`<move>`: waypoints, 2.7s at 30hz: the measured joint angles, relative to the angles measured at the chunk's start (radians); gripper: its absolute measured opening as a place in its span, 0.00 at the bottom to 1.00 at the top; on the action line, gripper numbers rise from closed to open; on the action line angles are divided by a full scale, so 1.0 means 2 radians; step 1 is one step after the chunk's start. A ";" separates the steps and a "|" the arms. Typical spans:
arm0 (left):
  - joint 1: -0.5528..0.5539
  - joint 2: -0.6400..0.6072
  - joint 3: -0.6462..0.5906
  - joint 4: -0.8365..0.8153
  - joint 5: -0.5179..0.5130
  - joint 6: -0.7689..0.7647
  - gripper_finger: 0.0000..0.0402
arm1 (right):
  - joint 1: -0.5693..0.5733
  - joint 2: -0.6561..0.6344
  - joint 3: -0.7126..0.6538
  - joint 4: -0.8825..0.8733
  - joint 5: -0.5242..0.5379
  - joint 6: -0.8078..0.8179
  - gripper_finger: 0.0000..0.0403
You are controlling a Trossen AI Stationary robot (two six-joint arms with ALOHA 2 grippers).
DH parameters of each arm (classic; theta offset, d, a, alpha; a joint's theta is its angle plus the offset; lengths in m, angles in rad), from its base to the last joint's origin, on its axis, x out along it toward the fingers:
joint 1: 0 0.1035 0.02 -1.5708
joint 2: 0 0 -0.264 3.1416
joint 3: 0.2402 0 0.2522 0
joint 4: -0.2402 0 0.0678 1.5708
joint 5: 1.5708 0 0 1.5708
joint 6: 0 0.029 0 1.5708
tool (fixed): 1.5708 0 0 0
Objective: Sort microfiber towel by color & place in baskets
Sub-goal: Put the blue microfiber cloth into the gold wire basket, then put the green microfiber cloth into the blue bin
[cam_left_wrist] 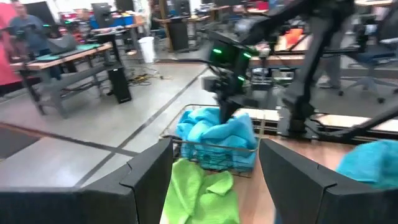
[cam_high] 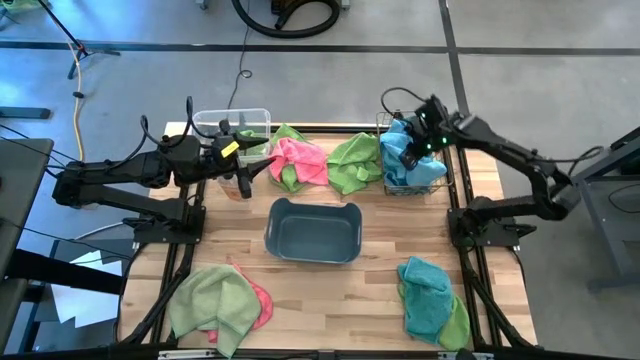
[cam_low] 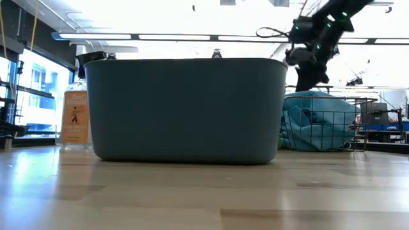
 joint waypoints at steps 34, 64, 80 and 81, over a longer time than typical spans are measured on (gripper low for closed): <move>0.000 0.000 0.000 0.002 -0.033 -0.001 0.57 | 0.000 0.036 0.148 -0.096 0.036 -0.013 0.01; 0.000 -0.003 0.000 0.012 0.077 -0.115 0.57 | 0.227 -0.097 -0.061 0.536 -0.115 0.176 0.01; -0.006 -0.009 0.028 -0.059 0.180 -0.201 0.57 | 0.255 -0.044 0.005 0.485 -0.077 0.105 0.01; -0.013 -0.003 0.044 -0.100 0.190 -0.207 0.57 | 0.255 -0.044 0.005 0.483 -0.077 0.105 0.01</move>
